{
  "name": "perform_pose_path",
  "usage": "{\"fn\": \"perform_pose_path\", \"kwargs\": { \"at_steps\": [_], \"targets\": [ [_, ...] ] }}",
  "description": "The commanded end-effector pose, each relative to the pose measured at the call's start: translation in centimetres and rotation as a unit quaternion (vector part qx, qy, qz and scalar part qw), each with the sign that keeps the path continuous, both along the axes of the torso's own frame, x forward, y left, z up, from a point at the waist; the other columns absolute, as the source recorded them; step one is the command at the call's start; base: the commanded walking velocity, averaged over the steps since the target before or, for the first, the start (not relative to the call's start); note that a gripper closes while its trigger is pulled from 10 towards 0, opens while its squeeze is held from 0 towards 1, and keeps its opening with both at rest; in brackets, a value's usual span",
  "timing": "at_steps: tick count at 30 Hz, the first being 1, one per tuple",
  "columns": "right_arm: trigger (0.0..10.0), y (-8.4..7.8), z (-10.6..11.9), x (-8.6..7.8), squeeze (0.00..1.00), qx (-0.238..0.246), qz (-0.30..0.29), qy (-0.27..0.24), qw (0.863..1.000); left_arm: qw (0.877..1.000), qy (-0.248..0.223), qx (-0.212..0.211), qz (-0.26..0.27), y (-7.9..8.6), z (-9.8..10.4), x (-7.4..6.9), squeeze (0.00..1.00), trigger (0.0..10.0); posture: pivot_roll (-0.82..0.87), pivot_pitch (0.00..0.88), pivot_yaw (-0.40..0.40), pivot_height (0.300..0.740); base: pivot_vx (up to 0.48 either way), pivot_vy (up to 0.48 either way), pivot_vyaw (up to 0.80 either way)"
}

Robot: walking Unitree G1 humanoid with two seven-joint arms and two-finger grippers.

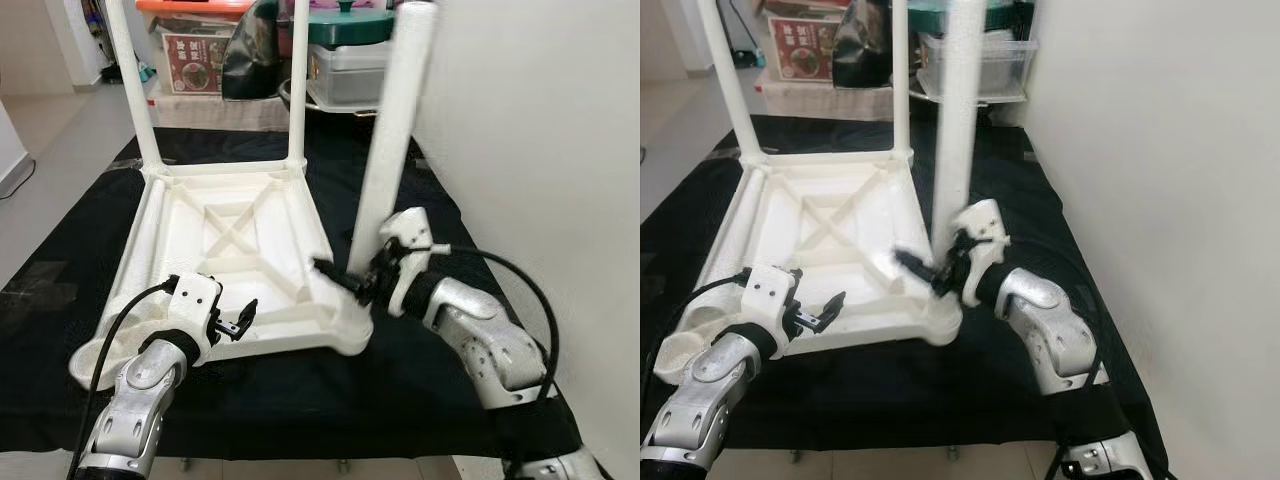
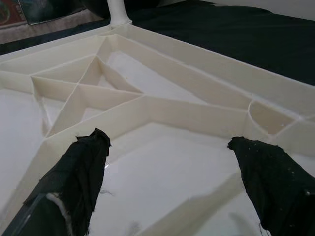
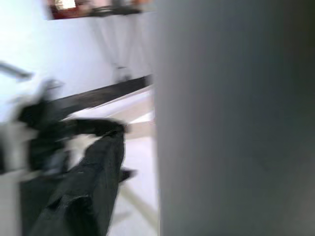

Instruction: Building children table

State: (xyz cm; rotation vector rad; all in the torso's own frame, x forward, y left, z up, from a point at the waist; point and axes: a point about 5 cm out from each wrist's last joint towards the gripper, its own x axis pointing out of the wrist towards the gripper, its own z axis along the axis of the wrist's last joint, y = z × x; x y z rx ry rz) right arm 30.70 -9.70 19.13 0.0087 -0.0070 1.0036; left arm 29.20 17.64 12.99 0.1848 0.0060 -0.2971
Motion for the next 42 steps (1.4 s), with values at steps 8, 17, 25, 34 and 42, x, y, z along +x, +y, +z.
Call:
{"fn": "perform_pose_path", "kwargs": {
  "at_steps": [8, 17, 25, 34, 42],
  "targets": [
    [0.0, 1.1, -3.7, 1.3, 0.00, -0.003, -0.105, 0.097, 0.990, 1.000, 0.004, 0.002, 0.001, 0.3, -0.2, -0.3, 0.00, 10.0, 0.12, 0.000, -0.073, 0.740, 0.000, 0.000, 0.00],
    [1.6, -3.9, -6.6, 2.4, 0.00, -0.011, -0.523, 0.178, 0.834, 1.000, 0.006, 0.003, -0.006, 0.0, -0.2, -0.1, 0.00, 10.0, 0.10, 0.000, -0.058, 0.740, 0.000, 0.000, 0.00],
    [10.0, -1.0, -3.9, 1.6, 1.00, 0.048, -0.446, 0.116, 0.886, 1.000, 0.007, 0.004, -0.009, -0.1, -0.3, 0.0, 0.00, 10.0, 0.10, 0.000, -0.056, 0.740, 0.000, 0.000, 0.00],
    [10.0, 0.7, 1.0, 1.8, 0.00, 0.134, -0.154, 0.068, 0.977, 1.000, 0.005, 0.004, -0.006, 0.0, -0.2, 0.1, 0.00, 10.0, 0.10, 0.000, -0.061, 0.740, 0.000, 0.000, 0.00],
    [10.0, 2.2, 0.4, -1.8, 0.00, 0.108, 0.104, 0.054, 0.987, 1.000, 0.004, 0.004, 0.000, 0.1, -0.3, 0.0, 0.00, 10.0, 0.12, 0.000, -0.079, 0.740, 0.000, 0.000, 0.00]
  ]
}}
